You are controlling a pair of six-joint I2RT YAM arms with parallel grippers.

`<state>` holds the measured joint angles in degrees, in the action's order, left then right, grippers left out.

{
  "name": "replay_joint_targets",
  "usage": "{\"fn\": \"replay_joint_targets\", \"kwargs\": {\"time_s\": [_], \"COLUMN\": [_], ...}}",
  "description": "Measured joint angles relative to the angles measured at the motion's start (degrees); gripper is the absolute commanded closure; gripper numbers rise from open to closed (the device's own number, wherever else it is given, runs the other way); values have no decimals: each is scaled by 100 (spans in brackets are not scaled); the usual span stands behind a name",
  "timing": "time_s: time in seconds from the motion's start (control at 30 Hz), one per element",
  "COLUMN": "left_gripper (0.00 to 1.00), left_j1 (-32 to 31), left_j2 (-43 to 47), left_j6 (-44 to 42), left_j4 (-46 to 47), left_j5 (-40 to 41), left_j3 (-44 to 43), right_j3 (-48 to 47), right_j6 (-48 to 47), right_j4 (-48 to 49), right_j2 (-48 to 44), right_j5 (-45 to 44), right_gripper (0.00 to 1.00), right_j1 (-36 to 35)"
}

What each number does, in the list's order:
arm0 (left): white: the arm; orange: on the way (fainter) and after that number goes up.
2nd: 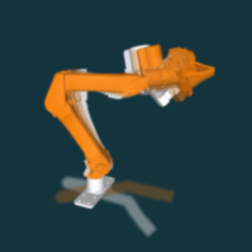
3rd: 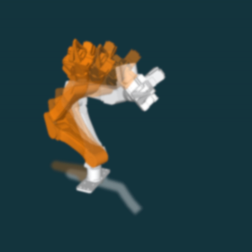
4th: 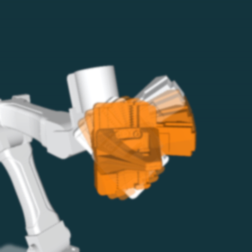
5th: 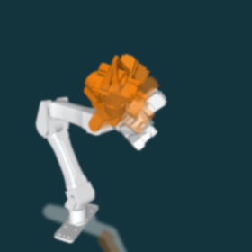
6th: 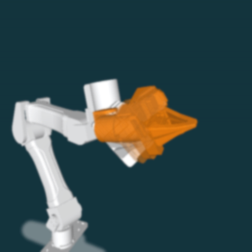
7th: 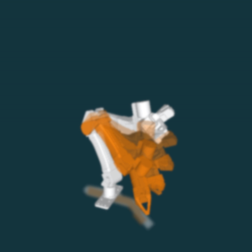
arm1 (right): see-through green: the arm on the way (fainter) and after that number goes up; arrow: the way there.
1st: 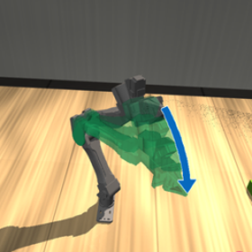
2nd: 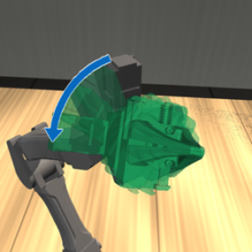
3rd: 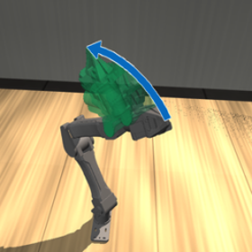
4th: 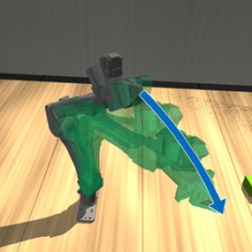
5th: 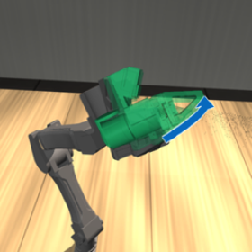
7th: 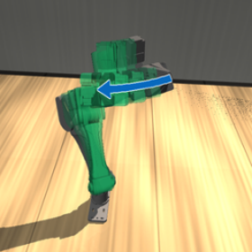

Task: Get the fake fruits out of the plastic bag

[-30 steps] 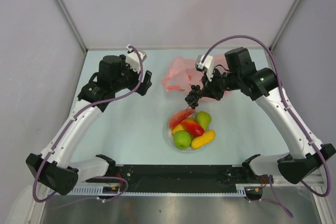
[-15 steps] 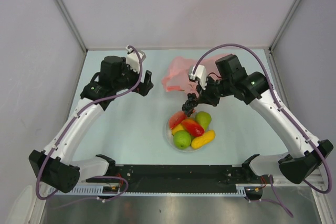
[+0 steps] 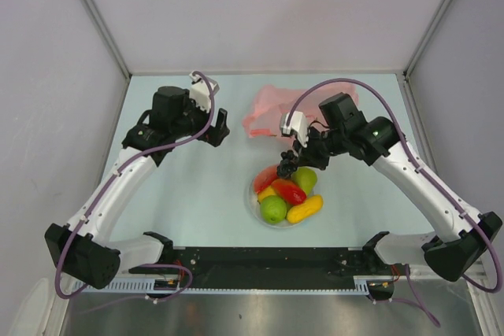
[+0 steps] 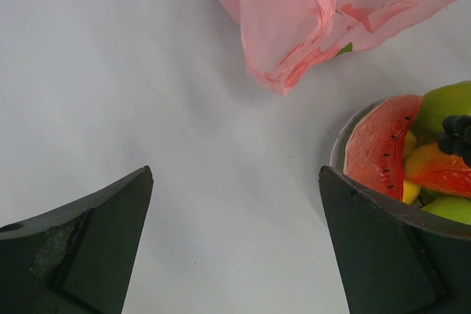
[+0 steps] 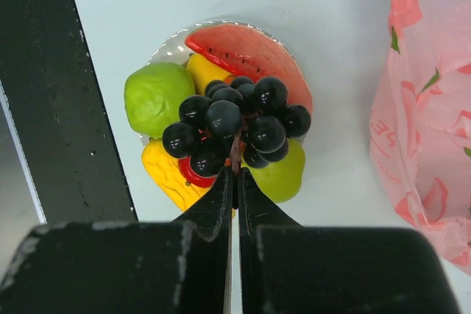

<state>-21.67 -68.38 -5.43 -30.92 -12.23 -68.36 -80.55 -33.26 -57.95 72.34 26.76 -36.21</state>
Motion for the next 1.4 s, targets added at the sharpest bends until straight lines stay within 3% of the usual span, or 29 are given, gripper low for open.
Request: {"fn": "replay_joint_targets", "kwargs": {"time_s": [0.73,1.4], "left_gripper": [0,0], "left_j1": [70,87], "left_j2": [0,203], "left_j6": [0,-63], "left_j4": [15,24], "left_j5": [-175,-330], "left_j3": [20,166], "right_j3": [129,929], "right_j6": [-487,-1027], "right_j4": [249,-46], "right_j2": [321,83], "right_j5": [-1082,-1259], "right_gripper": [100,78], "right_j1": [-835,-1425]}}
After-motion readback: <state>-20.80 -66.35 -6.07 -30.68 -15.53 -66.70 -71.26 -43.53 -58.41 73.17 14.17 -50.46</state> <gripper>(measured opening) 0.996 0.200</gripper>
